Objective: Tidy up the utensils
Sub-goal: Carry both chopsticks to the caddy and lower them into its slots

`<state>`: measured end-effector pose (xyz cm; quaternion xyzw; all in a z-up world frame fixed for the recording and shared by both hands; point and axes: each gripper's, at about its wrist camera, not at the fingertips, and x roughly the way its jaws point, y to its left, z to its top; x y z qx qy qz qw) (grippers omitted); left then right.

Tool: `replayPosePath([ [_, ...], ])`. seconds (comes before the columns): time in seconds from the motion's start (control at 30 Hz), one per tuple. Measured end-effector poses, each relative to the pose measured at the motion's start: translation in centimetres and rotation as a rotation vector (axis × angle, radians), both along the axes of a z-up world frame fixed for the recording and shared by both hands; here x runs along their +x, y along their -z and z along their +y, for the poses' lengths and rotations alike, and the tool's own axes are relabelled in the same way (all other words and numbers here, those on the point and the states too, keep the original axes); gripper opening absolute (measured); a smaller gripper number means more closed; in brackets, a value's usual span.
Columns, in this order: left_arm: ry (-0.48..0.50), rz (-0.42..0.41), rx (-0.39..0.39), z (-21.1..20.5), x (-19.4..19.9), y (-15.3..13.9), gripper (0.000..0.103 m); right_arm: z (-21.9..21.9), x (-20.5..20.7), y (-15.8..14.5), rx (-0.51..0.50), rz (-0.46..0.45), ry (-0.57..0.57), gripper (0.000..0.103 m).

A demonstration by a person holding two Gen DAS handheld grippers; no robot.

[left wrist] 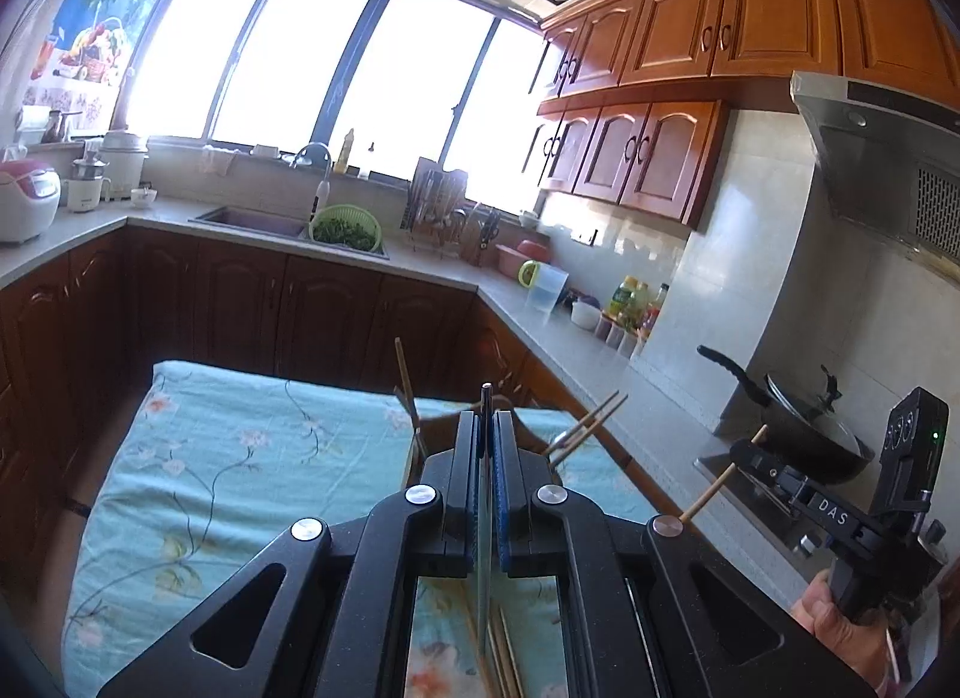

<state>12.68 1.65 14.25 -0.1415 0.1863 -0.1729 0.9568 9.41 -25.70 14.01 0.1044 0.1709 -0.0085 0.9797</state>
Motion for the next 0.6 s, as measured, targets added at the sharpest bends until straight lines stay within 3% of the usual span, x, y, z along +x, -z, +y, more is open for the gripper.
replayPosePath([
  [0.27,-0.040,-0.116,-0.032,-1.0,4.7,-1.8,0.002,0.0,3.7,-3.4,-0.034,-0.096,0.034,0.005],
  [0.43,-0.090,-0.145,-0.021,-2.3,8.2,0.0,0.002,0.3,6.7,-4.2,-0.061,-0.114,0.043,0.005],
  [0.6,-0.143,-0.127,-0.035,-3.3,11.8,3.2,0.002,0.0,9.3,-2.9,-0.067,-0.096,0.059,0.005],
])
